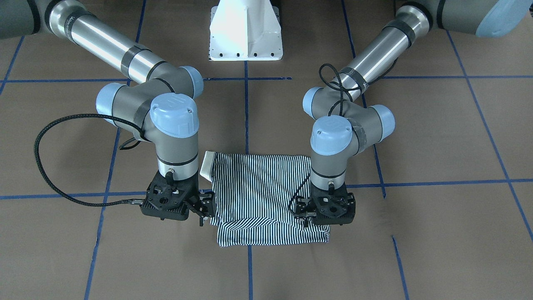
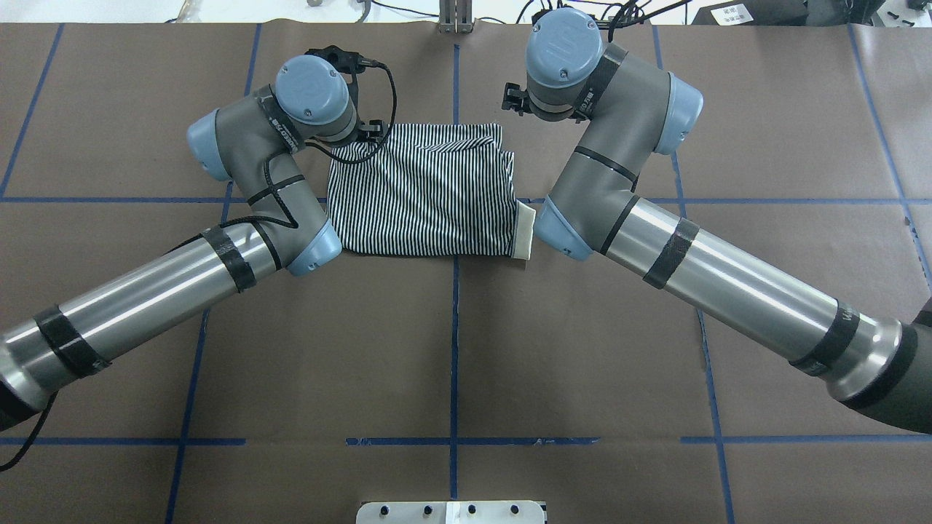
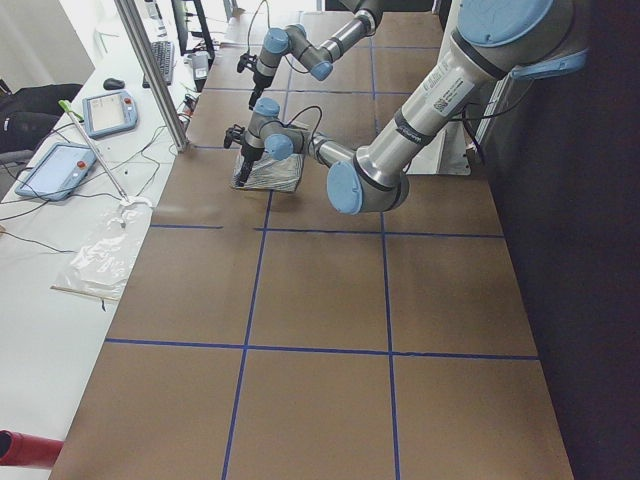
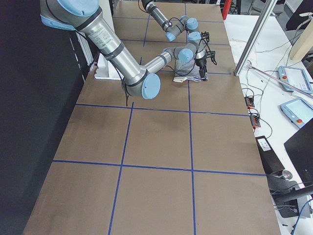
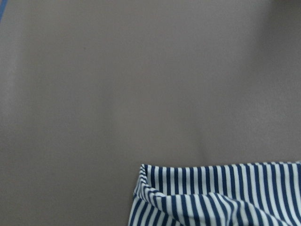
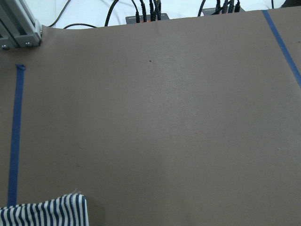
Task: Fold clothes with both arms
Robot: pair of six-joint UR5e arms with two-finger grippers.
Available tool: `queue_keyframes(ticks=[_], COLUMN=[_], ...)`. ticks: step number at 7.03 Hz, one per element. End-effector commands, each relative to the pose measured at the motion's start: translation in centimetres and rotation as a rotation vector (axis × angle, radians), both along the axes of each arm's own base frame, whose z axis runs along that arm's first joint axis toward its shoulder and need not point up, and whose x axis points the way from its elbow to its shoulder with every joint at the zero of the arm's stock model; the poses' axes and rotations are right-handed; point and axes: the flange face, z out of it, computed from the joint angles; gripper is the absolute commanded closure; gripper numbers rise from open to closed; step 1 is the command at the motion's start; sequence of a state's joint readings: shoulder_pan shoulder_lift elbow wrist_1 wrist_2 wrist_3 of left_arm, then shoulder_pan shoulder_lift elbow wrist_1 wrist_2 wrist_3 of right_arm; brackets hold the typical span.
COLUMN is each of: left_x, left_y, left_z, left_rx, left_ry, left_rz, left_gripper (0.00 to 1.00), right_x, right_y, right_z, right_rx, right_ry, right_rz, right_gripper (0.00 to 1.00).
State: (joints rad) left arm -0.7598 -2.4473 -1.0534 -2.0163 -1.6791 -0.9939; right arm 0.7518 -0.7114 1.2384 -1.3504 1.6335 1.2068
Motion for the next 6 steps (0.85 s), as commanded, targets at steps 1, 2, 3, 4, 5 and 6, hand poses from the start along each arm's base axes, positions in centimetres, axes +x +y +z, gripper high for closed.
queue_keyframes(ticks=[1, 2, 3, 4, 5, 6], left_x=[-0.7, -0.9, -2.1, -4.3, -8.1, -13.0], left_y=[-0.7, 0.1, 1.7, 4.0, 7.4, 11.3], left_z=[-2.9, -4.6, -6.4, -8.7, -10.5, -10.6], left_rx=[0.003, 0.007, 0.003, -0.005, 0.017, 0.062], left_ry=[0.043, 0.084, 0.114, 0.097, 0.076, 0.054], left_rz=[0.032, 0.060, 0.087, 0.092, 0.121, 0.178], left_gripper=[0.00, 0.00, 0.00, 0.00, 0.00, 0.00], right_x=[0.1, 0.2, 0.7, 2.4, 5.9, 11.5], right_y=[0.3, 0.8, 1.9, 3.8, 4.7, 5.8], right_z=[-0.8, -1.2, -1.7, -1.2, -0.3, -0.6], right_rx=[0.013, 0.006, -0.012, -0.014, -0.014, 0.000], right_ry=[-0.015, -0.036, -0.079, -0.112, -0.110, -0.059], right_rz=[-0.001, -0.022, -0.067, -0.092, -0.142, -0.217], right_gripper=[0.00, 0.00, 0.00, 0.00, 0.00, 0.00])
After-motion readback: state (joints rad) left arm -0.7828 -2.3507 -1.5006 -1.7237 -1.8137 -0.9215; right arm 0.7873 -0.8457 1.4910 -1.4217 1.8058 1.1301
